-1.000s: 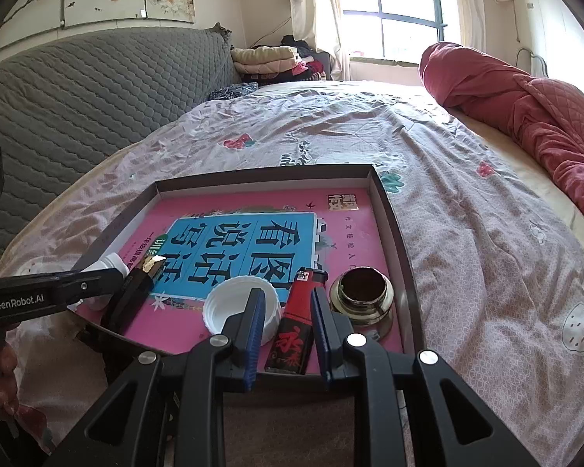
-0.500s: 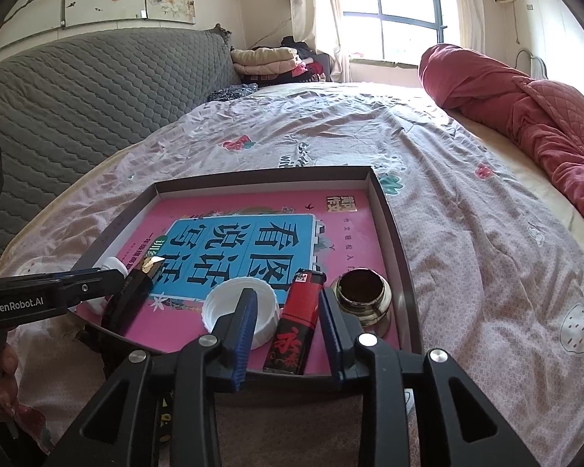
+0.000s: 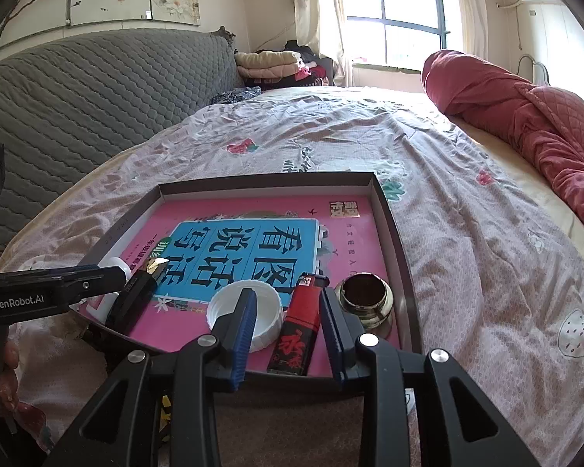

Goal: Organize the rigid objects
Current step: 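Open both grippers to release the pill bottle and red lighter in the tray, then withdraw both grippers and move the right gripper to the yellow tape measure, then grasp the yellow tape measure with the right gripper while the left grasps the black hair clip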

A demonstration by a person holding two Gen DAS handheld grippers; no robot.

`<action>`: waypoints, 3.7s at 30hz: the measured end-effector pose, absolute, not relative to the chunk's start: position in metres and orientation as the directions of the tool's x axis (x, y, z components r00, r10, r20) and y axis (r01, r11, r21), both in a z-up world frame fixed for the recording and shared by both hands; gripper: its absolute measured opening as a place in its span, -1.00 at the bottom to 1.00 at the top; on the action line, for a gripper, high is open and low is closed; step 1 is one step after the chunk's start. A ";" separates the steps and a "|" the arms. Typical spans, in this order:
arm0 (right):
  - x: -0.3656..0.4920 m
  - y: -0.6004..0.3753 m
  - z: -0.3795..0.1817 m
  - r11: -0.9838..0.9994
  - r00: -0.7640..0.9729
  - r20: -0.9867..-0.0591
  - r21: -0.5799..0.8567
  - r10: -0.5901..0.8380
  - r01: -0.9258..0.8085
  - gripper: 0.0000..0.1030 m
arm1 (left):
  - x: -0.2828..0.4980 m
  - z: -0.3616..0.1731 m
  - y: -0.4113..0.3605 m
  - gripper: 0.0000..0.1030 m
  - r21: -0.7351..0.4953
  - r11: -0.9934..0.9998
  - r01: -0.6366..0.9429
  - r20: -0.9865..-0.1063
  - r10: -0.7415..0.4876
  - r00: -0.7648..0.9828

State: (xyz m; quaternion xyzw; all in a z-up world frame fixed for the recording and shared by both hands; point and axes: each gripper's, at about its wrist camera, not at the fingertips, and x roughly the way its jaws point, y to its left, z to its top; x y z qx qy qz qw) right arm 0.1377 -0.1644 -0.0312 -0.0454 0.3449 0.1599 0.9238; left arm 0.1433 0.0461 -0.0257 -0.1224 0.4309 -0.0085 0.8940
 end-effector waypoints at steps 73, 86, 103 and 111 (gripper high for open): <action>0.034 -0.131 -0.010 0.899 0.688 -0.677 -0.087 0.263 -0.429 0.08 | 0.059 -0.017 0.023 0.43 -0.191 0.980 -0.052 -0.844 -0.137 0.519; 0.052 -0.114 -0.042 0.872 0.638 -0.725 -0.107 0.260 -0.478 0.08 | 0.092 -0.047 0.024 0.43 -0.249 0.960 -0.132 -0.871 -0.162 0.463; 0.079 -0.107 -0.061 0.871 0.625 -0.737 -0.104 0.256 -0.480 0.08 | 0.112 -0.061 0.023 0.05 -0.251 0.952 -0.173 -0.878 -0.149 0.455; 0.086 -0.103 -0.068 0.863 0.607 -0.750 -0.099 0.263 -0.496 0.08 | 0.119 -0.066 0.016 -0.06 -0.234 0.959 -0.163 -0.890 -0.144 0.432</action>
